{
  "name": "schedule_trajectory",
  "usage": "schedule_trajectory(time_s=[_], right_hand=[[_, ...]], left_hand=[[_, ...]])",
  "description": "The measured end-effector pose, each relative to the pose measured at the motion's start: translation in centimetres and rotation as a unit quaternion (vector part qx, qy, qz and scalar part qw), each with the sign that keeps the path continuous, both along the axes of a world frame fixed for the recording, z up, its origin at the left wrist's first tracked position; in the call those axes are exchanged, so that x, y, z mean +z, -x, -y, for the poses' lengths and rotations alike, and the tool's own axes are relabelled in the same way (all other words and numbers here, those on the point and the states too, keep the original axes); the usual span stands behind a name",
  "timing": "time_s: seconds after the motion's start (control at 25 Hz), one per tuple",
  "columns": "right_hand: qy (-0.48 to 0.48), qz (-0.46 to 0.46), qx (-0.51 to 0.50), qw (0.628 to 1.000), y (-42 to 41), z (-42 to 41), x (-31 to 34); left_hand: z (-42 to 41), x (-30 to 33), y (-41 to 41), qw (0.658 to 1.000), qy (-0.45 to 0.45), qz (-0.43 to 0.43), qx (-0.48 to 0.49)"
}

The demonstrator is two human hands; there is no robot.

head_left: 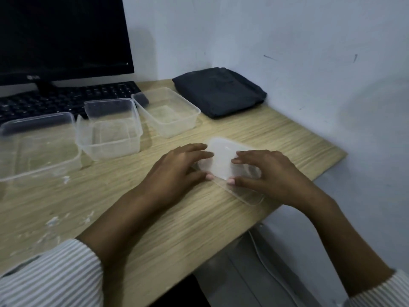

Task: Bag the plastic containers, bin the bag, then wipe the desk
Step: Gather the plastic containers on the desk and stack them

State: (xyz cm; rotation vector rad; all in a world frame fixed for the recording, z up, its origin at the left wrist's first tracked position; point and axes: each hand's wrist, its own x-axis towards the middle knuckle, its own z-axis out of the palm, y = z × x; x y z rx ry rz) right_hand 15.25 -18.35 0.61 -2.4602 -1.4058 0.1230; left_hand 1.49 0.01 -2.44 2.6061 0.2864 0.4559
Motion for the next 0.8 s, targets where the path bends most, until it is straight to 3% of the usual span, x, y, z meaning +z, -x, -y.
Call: schedule_trajectory(time_s=[0.24, 0.32, 0.44, 0.52, 0.56, 0.64, 0.72, 0.8], right_hand=[[-0.147, 0.047, 0.029, 0.988, -0.2, 0.0, 0.6], [-0.183, 0.169, 0.037, 0.968, -0.3, -0.5, 0.8], [-0.236, 0.364, 0.015, 0.901, -0.5, -1.5, 1.9], [-0.278, 0.379, -0.008, 0.883, -0.4, -2.2, 3.4], [-0.312, 0.326, -0.019, 0.892, 0.0, -2.6, 4.3], [-0.405, 0.107, -0.031, 0.908, 1.3, -3.8, 6.0], [-0.454, -0.130, -0.038, 0.881, 2.9, -5.4, 7.0], [-0.449, -0.283, -0.039, 0.847, 4.6, -7.6, 7.2]], left_hand=[[0.3, 0.0, -0.2, 0.994, 0.101, 0.022, 0.029], [0.4, 0.1, -0.2, 0.989, 0.138, 0.031, 0.038], [0.6, 0.4, 0.1, 0.981, 0.176, 0.054, 0.054], [0.7, 1.0, 0.5, 0.972, 0.209, 0.079, 0.070], [0.7, 1.3, 0.7, 0.965, 0.230, 0.096, 0.083], [0.1, 2.3, 1.5, 0.941, 0.289, 0.136, 0.112], [-0.5, 3.4, 2.5, 0.907, 0.359, 0.174, 0.134], [-1.3, 4.5, 4.3, 0.878, 0.403, 0.204, 0.159]])
